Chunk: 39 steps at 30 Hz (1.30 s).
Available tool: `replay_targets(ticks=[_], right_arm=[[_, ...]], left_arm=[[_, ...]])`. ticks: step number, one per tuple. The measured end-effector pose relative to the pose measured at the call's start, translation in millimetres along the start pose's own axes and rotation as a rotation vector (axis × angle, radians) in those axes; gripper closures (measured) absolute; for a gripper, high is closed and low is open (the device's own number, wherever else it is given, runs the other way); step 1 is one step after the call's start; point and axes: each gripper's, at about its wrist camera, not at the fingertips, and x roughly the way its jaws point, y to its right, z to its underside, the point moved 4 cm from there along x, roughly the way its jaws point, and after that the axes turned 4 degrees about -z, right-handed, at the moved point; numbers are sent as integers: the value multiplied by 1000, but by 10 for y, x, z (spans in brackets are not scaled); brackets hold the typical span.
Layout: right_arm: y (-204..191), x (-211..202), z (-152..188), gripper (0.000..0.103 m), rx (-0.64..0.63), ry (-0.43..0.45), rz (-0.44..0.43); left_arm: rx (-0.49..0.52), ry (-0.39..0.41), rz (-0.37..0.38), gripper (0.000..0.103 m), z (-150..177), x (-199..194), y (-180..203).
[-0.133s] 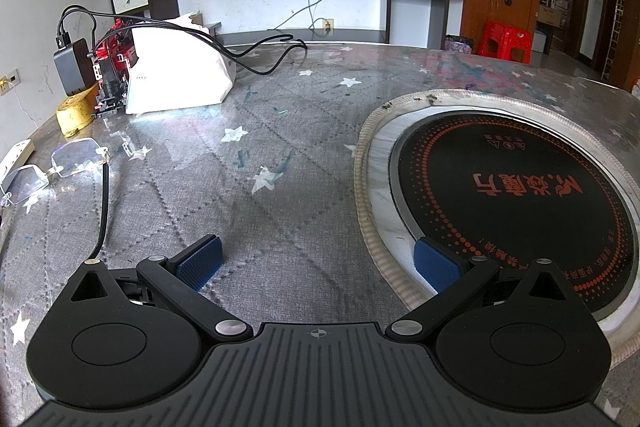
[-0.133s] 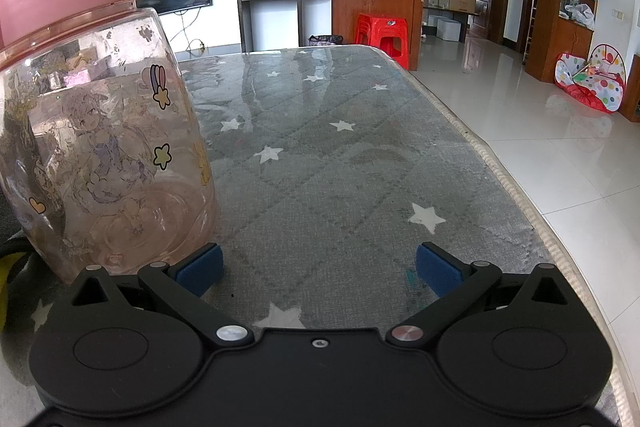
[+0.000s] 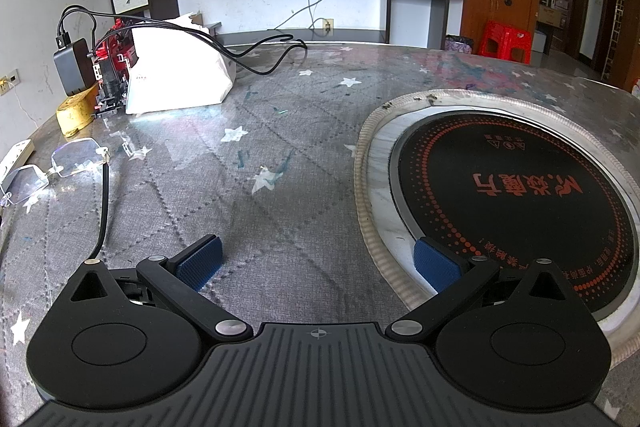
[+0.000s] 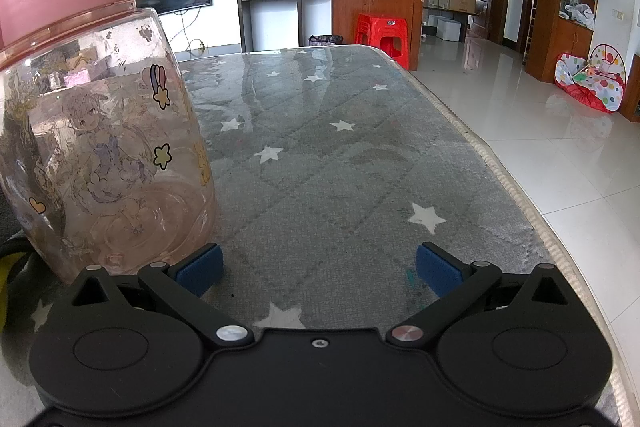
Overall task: Clean container
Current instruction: 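Lift the pink-lidded clear bottle with the right gripper and set it upright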
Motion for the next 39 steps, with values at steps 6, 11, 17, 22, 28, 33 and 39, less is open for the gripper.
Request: replay_targets(ticks=[6,11,17,22,28,33,39], right_arm=[[-4,3,-2,0,0,0,0],[-9,6,-7,0,0,0,0],[-24,18,-18,0,-4,0,4],[-24,-45,-18,0,26,14,-7],[37,-260,-57,0,32,65,-17],[58,-482,-103,0,2,105,-21],[62,-775,-145,0,-37,170,-51]], left_arm=[[2,0,-2,0,3,0,6],[6,1,-5,0,10,2,17],[12,0,-3,0,10,-28,33],[13,3,-33,0,37,-83,54],[2,-3,-52,0,73,-184,178],[24,32,-33,0,78,-420,393],[74,3,23,0,87,-700,734]])
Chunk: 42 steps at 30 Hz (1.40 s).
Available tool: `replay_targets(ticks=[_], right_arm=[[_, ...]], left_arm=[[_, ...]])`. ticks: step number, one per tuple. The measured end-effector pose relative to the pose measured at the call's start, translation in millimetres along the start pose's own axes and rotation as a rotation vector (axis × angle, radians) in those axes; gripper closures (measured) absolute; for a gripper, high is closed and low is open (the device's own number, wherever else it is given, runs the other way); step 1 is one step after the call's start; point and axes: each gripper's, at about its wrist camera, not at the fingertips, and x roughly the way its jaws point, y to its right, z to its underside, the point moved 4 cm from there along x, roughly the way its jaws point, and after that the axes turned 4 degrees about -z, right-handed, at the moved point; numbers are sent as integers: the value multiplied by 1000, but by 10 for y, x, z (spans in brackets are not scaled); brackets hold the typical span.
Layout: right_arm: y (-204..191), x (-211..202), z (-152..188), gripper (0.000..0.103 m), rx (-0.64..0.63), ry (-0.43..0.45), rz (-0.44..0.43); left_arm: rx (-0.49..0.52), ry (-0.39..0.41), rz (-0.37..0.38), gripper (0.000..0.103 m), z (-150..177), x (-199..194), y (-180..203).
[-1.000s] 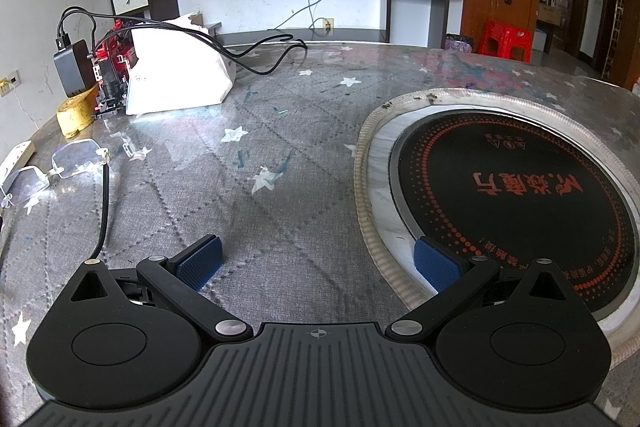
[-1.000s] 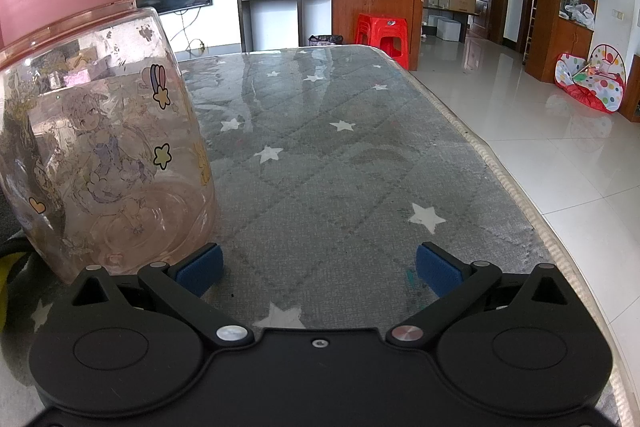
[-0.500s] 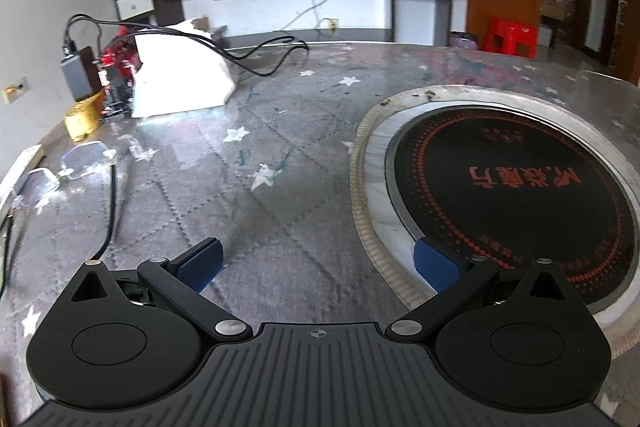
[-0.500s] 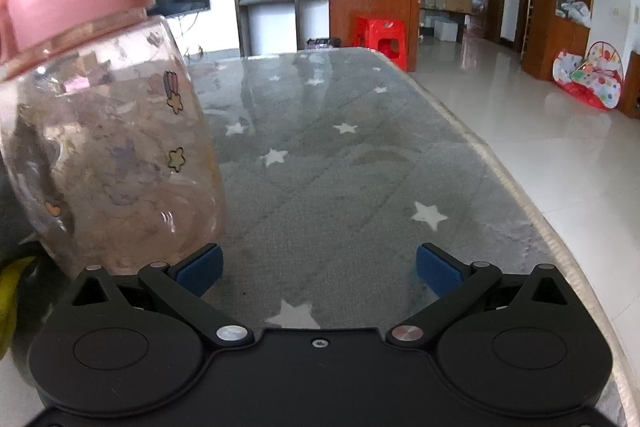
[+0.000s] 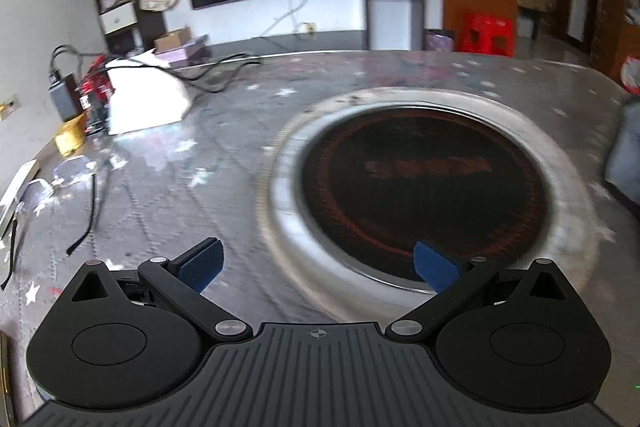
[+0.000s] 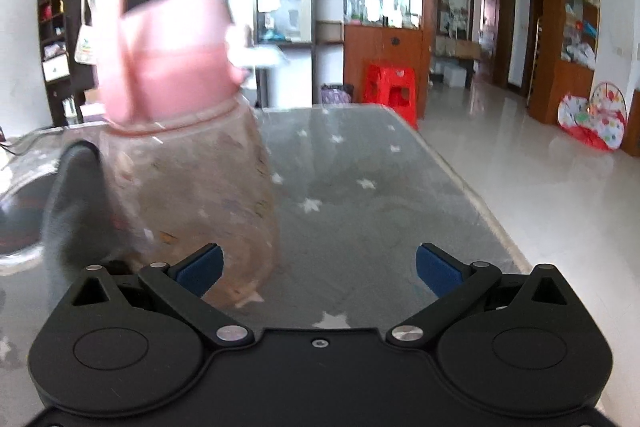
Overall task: Clean container
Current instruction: 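Lift the pink-lidded clear bottle with the right gripper and set it upright, then hold the bottle with the right gripper while the left gripper approaches the grey cloth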
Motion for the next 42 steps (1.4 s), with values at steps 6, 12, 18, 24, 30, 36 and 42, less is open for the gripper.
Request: replay_targets(ticks=[6,12,18,24,30,36,42], right_arm=[[-1,-303,-130,0,-25,65,-55],[-16,-478,-280,6,-48,141,-83],[-33,-596,-319,30,-23,179,-117],[-102,-623,-373,53,-29,200,-128],[-244,-671,-324,69,-62,218,-114],[-410,-645,-278,78,-82,219,-107],[-537,-580,-264,78,-96,221,-103]], left_arm=[[42,-14,91,0,6,-265,401],[97,20,129,0,-12,-449,752],[132,47,179,0,-60,-583,1035],[181,78,275,0,-146,-746,1410],[259,118,356,0,-220,-901,1777],[313,117,395,0,-265,-915,2090],[336,92,410,0,-260,-860,2242]])
